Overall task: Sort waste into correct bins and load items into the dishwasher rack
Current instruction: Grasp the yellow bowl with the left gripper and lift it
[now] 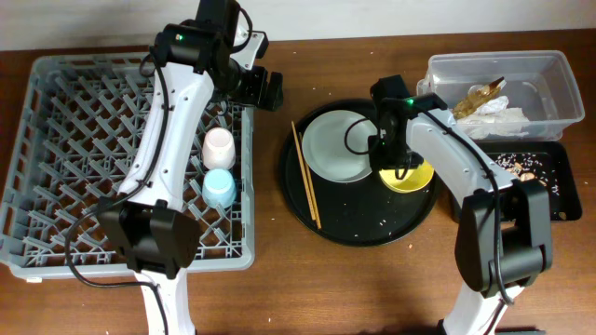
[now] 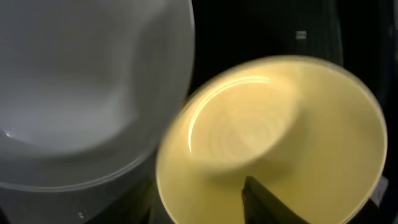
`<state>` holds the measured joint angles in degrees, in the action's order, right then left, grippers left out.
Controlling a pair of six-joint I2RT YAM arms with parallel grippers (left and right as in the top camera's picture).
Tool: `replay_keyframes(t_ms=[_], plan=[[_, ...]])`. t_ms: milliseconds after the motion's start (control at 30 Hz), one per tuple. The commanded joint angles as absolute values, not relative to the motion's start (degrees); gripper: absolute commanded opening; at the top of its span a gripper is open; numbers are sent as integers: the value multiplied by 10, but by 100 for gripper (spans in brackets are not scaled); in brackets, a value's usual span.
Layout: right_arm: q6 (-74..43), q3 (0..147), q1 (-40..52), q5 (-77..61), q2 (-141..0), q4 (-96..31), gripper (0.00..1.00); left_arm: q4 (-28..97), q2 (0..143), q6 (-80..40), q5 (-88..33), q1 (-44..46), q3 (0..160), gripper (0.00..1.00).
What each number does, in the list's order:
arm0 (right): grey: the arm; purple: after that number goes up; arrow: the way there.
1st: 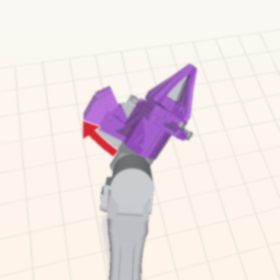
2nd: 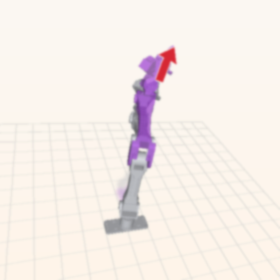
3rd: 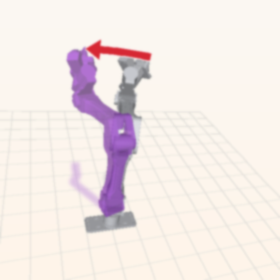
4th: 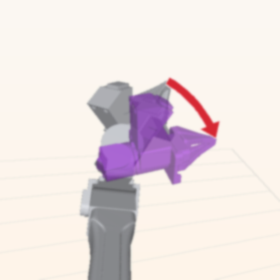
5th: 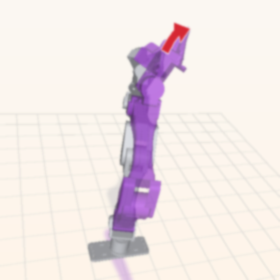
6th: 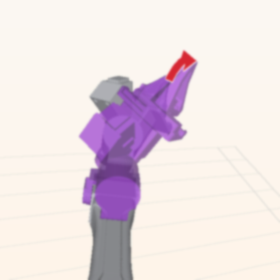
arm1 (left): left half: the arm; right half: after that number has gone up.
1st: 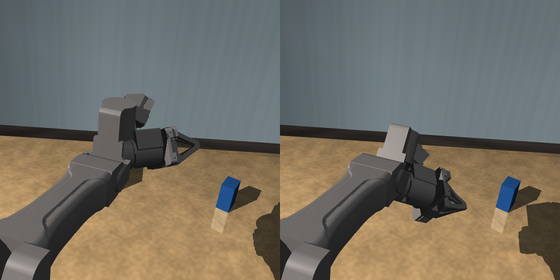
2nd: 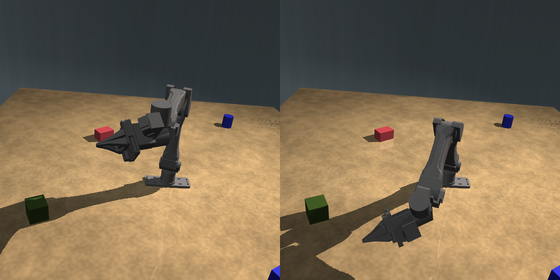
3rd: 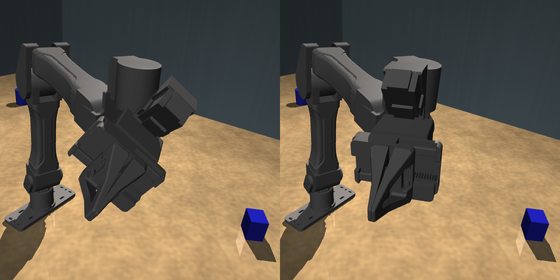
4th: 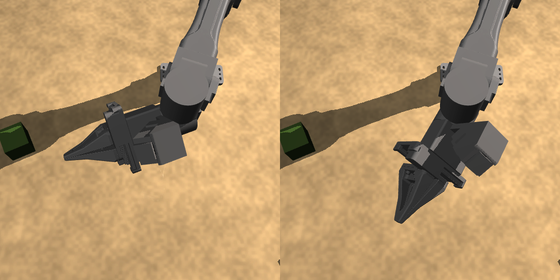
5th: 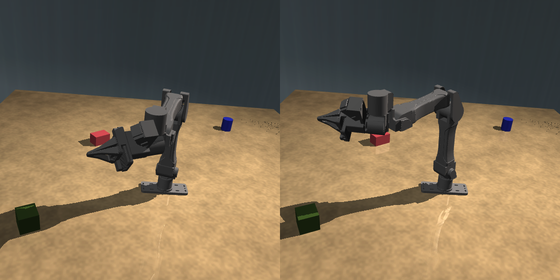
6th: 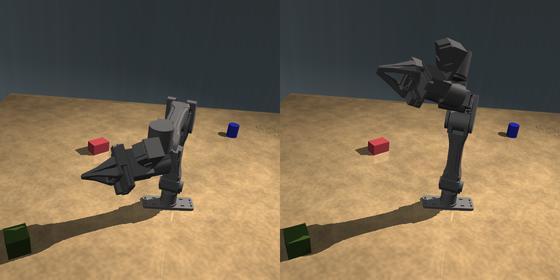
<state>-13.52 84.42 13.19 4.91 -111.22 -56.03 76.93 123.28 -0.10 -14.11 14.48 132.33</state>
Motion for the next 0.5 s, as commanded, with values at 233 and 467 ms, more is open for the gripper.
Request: replay_keyframes(t_ms=[233, 467], plan=[[-176, 875, 118, 27, -1081, -546, 27, 771, 1235, -7, -142, 158, 1330, 99], [-181, 981, -19, 2, -944, -627, 4, 741, 1297, -8, -170, 251, 1330, 99]])
